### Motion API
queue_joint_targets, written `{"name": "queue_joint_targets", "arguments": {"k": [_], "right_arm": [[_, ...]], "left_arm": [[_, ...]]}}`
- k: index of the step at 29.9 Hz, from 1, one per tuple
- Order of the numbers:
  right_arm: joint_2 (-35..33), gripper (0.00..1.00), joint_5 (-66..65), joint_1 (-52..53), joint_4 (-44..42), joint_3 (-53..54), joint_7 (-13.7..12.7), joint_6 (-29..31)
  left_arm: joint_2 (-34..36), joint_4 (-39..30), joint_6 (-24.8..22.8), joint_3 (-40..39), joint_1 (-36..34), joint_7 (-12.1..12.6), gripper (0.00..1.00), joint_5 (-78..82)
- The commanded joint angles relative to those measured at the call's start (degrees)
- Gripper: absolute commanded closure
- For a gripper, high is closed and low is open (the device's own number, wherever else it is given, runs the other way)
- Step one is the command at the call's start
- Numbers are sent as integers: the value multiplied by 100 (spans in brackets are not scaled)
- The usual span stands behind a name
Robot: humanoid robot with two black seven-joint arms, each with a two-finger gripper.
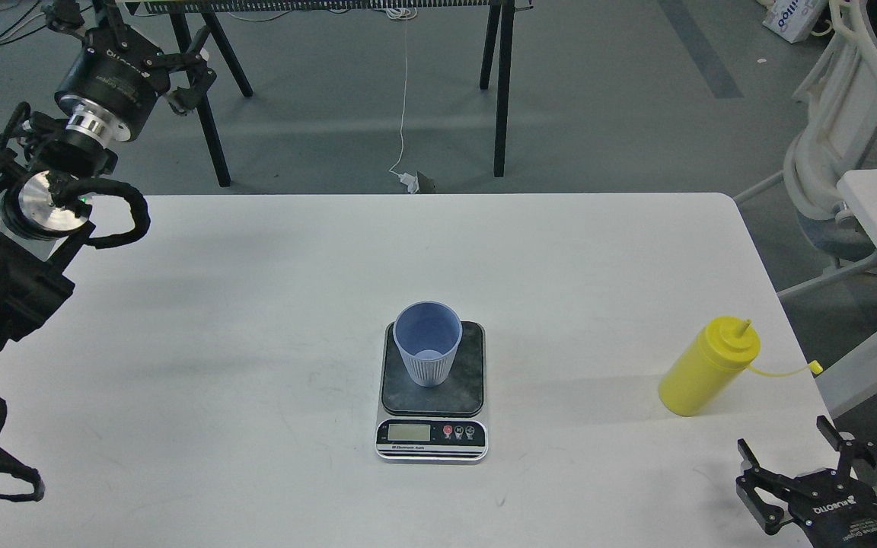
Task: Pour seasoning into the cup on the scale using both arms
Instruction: 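Move the right gripper to the yellow squeeze bottle and grasp it, then lift the yellow bottle and tilt it nozzle-down over the cup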
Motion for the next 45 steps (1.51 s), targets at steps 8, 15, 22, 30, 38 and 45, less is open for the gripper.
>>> {"name": "queue_joint_targets", "arguments": {"k": [8, 15, 22, 30, 38, 45], "right_arm": [[1128, 1, -3, 878, -752, -622, 46, 0], [1145, 1, -3, 1133, -866, -499, 90, 0], [1171, 2, 14, 1414, -1112, -411, 195, 0], [1180, 12, 14, 1924, -1516, -419, 520, 0], [1294, 44, -12, 2390, -1701, -525, 565, 0], [910, 57, -152, 2934, -1596, -315, 565, 0]], "left_arm": [[206, -35, 74, 79, -4, 1, 0, 72], [462, -53, 65, 70, -4, 10, 0, 72], [506, -71, 83, 79, 39, 10, 0, 72], [532, -71, 83, 79, 31, 10, 0, 72], [558, -79, 92, 88, 31, 10, 0, 72], [655, -88, 83, 70, 31, -8, 0, 72]]}}
